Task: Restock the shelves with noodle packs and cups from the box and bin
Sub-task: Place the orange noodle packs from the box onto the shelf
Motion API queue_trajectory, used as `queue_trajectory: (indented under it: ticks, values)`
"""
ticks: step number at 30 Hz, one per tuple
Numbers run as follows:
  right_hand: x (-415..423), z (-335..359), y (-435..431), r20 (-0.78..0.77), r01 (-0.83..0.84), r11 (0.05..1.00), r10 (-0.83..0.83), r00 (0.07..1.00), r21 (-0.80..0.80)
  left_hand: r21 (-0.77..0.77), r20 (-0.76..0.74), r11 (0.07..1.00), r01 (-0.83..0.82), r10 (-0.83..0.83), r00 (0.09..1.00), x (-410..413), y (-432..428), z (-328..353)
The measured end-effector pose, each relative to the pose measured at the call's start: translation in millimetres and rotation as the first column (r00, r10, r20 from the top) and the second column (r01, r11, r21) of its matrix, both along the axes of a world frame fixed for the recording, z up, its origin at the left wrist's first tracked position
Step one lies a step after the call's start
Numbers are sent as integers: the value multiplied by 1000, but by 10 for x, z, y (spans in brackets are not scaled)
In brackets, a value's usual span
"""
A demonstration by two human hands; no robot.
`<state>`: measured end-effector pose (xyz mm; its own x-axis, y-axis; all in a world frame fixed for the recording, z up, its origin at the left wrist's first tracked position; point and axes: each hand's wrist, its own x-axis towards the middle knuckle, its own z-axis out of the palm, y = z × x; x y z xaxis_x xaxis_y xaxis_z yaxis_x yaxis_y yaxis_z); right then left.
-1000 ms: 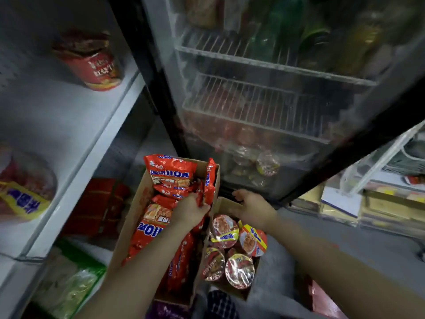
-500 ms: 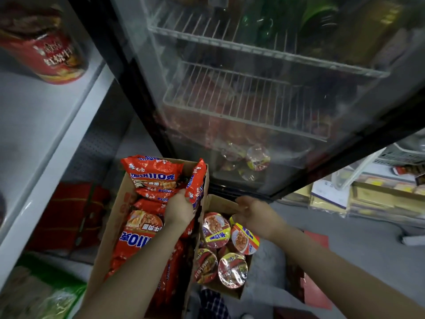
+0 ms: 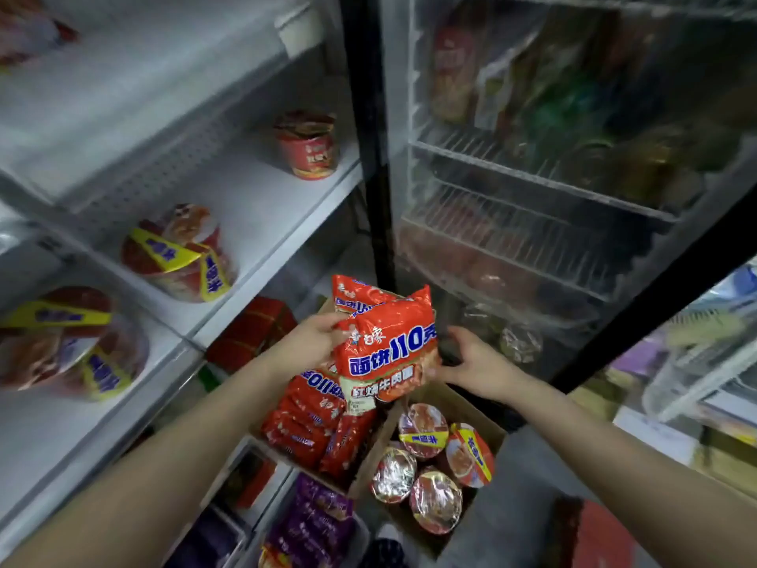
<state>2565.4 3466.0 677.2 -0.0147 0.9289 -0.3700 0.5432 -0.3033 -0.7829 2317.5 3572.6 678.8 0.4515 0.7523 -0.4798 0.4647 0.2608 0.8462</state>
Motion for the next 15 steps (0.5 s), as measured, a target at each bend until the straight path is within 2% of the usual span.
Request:
queue_trajectory:
  ticks: [3, 7, 11, 15]
  values:
    - [-157, 225, -140, -213, -143, 983, 117, 970, -112, -15, 87, 1000, 3, -2, 996, -300, -478, 442]
    - [-437, 357, -347, -338, -310, 939, 246, 908, -149, -16, 159, 984, -177, 177, 971, -763, -1039, 715]
    - [-916, 583, -506, -366, -385, 919, 329, 870, -90, 10, 204, 909, -416, 406, 891, -1247, -1615, 889]
    - [-1500, 833, -608, -346, -456, 889, 421, 839, -25, -4, 241, 832, -555, 539, 807, -1794, -2192, 1081]
